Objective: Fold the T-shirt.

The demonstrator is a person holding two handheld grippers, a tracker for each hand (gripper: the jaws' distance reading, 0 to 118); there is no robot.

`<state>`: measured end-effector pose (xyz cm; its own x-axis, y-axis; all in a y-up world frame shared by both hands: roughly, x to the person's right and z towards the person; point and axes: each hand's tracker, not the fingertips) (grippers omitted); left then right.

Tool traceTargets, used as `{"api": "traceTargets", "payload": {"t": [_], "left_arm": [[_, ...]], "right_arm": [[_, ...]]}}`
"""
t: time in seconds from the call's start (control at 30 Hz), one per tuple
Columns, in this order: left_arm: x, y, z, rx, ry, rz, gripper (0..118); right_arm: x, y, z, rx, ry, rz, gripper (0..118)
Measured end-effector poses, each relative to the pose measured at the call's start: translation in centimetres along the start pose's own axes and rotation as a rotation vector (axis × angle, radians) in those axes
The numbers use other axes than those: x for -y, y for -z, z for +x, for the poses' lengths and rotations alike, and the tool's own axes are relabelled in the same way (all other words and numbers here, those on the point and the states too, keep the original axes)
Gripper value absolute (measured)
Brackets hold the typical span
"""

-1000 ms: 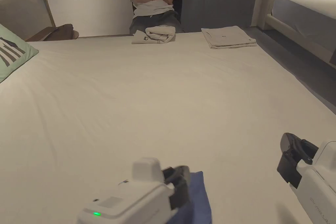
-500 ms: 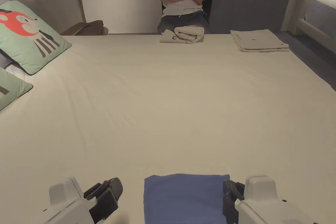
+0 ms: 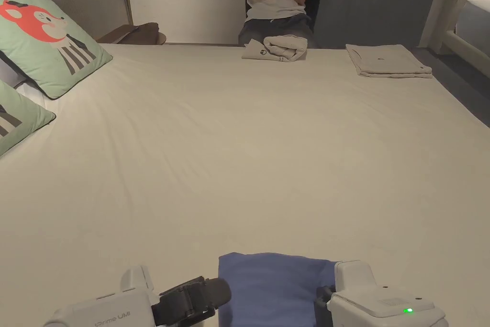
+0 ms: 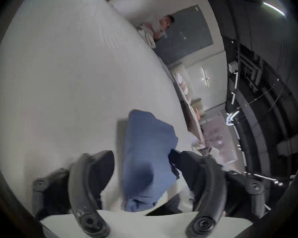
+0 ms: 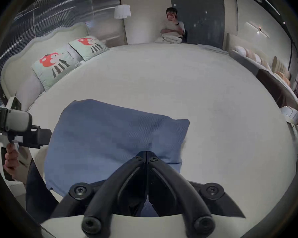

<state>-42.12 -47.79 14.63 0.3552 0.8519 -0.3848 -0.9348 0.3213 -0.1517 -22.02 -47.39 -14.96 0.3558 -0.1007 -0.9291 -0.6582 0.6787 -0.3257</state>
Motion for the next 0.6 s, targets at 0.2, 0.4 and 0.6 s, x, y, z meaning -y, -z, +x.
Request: {"api": "traceTargets", "payload": {"t": [0.2,0.4,0.6], "left_arm": [[-2.5,2.8,-2.2,0.035,-0.119,-0.079,90],[-0.6,6.6,-0.7,0.032,-0.055,-0.181,82],[0.6,6.9,0.9,0.014,-0.068,-0.17,34]], "right_arm": [[-0.7,0.9,0.8,-0.025,0.034,-0.056,0],[-0.5,0.9,1.8,-0.051,0.09,-0.061,0],[-0.5,0.3,1.8,-0.067,0.138,-0.053,0]]}}
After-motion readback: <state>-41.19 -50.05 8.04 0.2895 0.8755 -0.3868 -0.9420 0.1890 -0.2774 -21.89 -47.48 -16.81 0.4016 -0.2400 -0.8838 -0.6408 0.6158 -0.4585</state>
